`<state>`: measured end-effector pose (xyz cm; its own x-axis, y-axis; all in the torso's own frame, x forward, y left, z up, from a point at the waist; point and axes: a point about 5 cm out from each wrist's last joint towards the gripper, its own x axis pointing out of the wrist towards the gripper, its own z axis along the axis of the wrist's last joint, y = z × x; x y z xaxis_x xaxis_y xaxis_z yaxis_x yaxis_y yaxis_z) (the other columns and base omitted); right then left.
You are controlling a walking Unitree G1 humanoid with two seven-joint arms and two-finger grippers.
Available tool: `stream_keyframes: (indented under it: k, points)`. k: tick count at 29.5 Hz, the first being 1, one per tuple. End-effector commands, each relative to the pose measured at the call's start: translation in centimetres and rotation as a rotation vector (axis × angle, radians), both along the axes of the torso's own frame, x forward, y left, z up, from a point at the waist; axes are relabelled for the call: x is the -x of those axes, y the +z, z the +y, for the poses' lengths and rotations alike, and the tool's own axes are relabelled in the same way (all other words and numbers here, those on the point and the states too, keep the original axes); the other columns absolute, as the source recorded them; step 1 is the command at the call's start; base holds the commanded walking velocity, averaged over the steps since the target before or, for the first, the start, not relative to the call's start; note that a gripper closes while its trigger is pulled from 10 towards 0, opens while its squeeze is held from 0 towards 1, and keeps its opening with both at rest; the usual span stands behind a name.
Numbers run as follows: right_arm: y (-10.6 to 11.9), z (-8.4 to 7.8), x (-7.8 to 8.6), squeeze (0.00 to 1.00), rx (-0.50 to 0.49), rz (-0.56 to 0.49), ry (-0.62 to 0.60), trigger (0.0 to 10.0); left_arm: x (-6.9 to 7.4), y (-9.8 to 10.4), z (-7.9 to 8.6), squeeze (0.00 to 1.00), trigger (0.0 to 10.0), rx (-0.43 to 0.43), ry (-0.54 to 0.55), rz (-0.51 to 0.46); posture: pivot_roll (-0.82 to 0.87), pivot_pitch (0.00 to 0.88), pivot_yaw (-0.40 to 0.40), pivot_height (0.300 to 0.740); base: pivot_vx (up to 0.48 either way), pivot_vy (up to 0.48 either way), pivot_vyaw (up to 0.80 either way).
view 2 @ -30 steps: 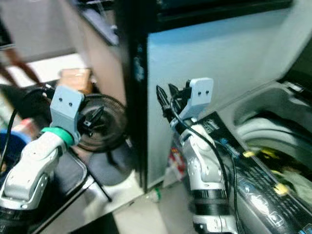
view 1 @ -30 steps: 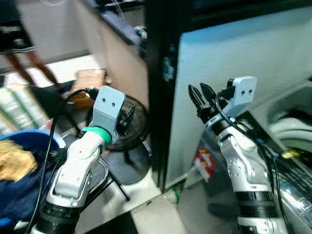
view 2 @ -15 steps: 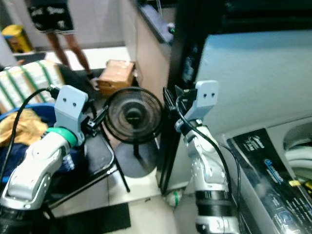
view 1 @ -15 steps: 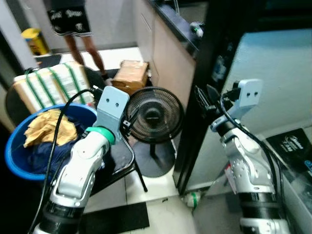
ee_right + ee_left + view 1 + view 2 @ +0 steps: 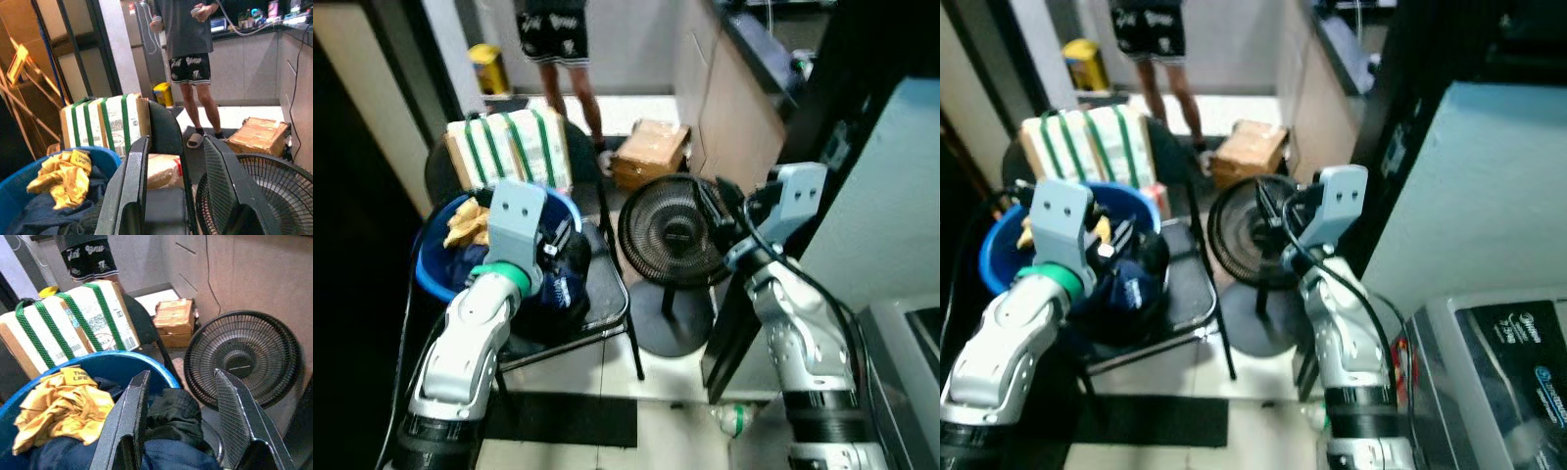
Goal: Clothes washing
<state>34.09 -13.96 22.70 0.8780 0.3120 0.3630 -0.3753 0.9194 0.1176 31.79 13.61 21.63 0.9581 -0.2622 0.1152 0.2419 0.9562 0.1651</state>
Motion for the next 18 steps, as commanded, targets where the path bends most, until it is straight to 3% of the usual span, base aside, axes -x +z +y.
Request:
stream_keyframes:
  k: [1,5,10,18]
  points:
    - [-0.24,0.45,0.15,0.00,-0.006,0.004,0.015,10.0,0.08,-0.34,0.43,0.00,10.0,0.003,0.011,0.018,0.12,0.031,0.055,0.740,0.000,0.000,0.80]
    - [-0.28,0.44,0.17,0.00,-0.008,0.003,0.017,10.0,0.07,-0.38,0.29,0.00,10.0,0.011,0.005,0.026,0.12,0.028,0.056,0.740,0.000,0.120,0.80]
    - [-0.39,0.27,0.16,0.00,-0.039,0.010,0.012,10.0,0.05,-0.36,0.25,0.00,10.0,0.019,0.002,0.026,0.11,0.025,0.056,0.740,0.000,0.480,0.00]
    - [-0.63,0.21,0.25,0.00,-0.055,0.021,0.001,10.0,0.08,-0.15,-0.01,0.00,10.0,0.015,-0.006,0.011,0.11,0.035,0.057,0.740,0.000,0.000,0.00]
